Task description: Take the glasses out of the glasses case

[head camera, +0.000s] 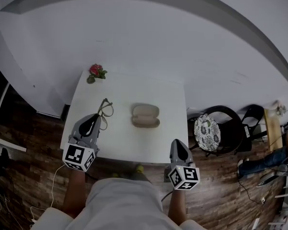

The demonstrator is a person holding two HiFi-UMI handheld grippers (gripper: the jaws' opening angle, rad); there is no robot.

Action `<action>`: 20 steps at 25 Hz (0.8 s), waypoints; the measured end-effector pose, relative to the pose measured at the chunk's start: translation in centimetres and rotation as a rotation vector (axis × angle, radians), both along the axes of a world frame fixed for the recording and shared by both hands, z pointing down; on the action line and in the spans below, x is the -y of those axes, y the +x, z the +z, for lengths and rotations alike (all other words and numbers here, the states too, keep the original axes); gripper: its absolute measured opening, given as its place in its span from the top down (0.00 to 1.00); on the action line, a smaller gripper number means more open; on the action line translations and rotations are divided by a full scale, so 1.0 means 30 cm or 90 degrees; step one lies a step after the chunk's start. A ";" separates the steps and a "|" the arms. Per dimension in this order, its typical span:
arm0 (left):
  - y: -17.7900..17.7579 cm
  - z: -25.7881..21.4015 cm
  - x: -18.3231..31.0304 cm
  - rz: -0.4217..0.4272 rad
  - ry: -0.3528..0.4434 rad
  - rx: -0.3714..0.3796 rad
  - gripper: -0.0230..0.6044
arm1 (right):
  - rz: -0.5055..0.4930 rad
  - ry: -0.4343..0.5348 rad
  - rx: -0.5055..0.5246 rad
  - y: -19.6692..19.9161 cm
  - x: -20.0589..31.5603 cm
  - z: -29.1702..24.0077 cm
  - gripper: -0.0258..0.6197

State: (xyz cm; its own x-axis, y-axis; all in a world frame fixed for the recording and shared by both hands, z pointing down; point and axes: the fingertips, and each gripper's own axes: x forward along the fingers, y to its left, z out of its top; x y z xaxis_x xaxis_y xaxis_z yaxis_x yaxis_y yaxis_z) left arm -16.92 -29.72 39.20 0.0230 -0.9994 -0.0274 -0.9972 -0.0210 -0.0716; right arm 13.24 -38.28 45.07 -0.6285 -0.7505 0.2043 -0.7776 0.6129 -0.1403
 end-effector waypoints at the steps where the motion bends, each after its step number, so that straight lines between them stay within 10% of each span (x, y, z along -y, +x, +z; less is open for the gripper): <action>1: -0.005 -0.005 -0.006 -0.003 0.003 0.000 0.93 | -0.001 0.002 0.000 -0.001 0.001 -0.003 0.96; 20: 0.032 -0.099 0.053 -0.063 0.042 0.013 0.92 | -0.039 0.033 0.007 0.058 0.174 -0.086 0.96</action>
